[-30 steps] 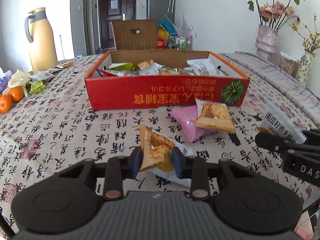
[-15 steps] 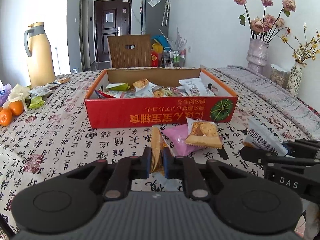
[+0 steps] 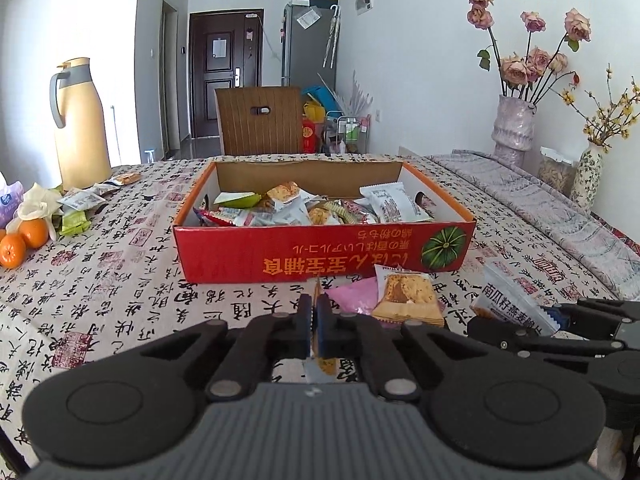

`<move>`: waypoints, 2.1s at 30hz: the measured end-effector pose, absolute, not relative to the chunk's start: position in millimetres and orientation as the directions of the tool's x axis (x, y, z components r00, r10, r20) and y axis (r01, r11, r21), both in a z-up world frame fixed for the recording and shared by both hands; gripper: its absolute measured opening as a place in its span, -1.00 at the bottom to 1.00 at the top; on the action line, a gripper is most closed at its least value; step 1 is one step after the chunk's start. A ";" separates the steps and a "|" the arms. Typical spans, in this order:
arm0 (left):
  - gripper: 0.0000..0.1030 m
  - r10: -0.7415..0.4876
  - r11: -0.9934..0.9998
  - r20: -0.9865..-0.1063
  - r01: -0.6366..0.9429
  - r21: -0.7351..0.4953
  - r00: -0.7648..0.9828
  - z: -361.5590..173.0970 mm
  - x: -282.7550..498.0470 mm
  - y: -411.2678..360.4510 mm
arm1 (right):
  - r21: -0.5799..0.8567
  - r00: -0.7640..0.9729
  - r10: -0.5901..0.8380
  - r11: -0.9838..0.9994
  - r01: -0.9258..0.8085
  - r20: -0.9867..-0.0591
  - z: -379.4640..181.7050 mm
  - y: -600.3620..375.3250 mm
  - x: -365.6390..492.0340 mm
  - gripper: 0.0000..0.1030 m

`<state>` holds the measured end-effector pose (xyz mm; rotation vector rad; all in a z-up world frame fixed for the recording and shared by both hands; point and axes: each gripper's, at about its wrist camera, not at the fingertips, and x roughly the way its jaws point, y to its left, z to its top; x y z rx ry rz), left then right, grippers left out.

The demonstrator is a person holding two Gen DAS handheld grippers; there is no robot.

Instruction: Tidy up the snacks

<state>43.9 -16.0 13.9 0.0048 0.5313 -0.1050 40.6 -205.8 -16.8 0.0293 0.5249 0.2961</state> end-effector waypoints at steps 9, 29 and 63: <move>-0.94 -0.106 0.994 -0.496 0.108 -0.024 0.862 17.5 44.7 -15.2 | 0.102 0.822 0.285 0.957 -0.271 -0.494 -17.9 -205.3 42.4 -0.32; -0.45 -0.126 0.991 -0.589 0.127 -0.041 0.798 0.0 63.0 -9.8 | 0.111 0.817 0.298 0.953 -0.281 -0.494 -15.9 -203.6 52.5 -0.44; -0.55 -0.134 0.972 -0.650 0.226 0.060 0.748 -36.8 77.4 -31.9 | 0.134 0.779 0.307 0.951 -0.280 -0.547 -34.8 -208.6 56.2 -0.70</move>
